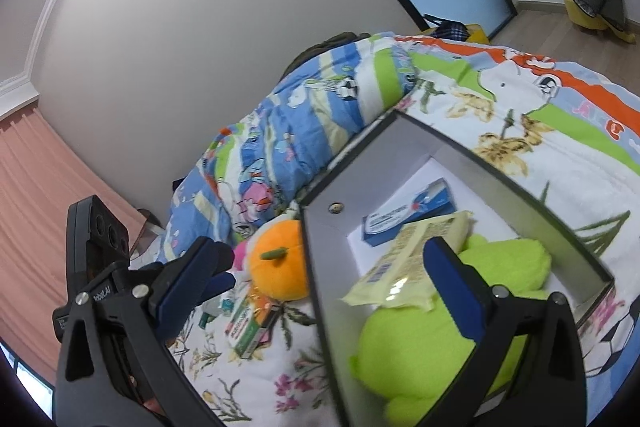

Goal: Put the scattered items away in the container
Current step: 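Open the right gripper to drop the snack bag into the black box, then move the right tool toward the green-and-orange medicine box on the bed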

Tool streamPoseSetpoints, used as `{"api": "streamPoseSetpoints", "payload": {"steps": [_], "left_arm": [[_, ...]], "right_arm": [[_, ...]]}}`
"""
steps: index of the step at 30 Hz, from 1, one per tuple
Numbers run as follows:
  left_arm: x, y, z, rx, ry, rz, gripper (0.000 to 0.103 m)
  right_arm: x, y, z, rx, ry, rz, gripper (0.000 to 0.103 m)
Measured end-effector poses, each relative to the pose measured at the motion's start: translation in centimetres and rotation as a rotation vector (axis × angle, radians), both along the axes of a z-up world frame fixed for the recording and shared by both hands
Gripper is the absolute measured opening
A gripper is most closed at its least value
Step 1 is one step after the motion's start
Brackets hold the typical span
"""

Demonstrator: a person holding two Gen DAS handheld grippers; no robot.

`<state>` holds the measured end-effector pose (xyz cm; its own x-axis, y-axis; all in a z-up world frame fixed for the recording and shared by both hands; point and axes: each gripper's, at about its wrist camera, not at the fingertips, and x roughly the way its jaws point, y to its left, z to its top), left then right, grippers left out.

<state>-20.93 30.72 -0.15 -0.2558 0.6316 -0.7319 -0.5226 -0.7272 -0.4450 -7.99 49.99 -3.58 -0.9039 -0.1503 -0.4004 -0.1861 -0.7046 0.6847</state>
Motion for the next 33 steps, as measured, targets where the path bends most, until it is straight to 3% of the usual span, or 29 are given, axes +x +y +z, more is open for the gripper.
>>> {"api": "streamPoseSetpoints", "payload": {"steps": [17, 27, 33], "left_arm": [[4.3, -16.8, 9.5, 0.119, 0.152, 0.180, 0.103], [7.8, -26.8, 11.7, 0.168, 0.202, 0.289, 0.103], [8.6, -32.0, 11.6, 0.176, 0.202, 0.358, 0.103]], "right_arm": [[2.3, -13.7, 10.0, 0.154, 0.147, 0.210, 0.103], [3.8, -22.6, 13.4, 0.240, 0.202, 0.326, 0.103], [3.6, -27.4, 13.9, 0.279, 0.210, 0.405, 0.103]]}}
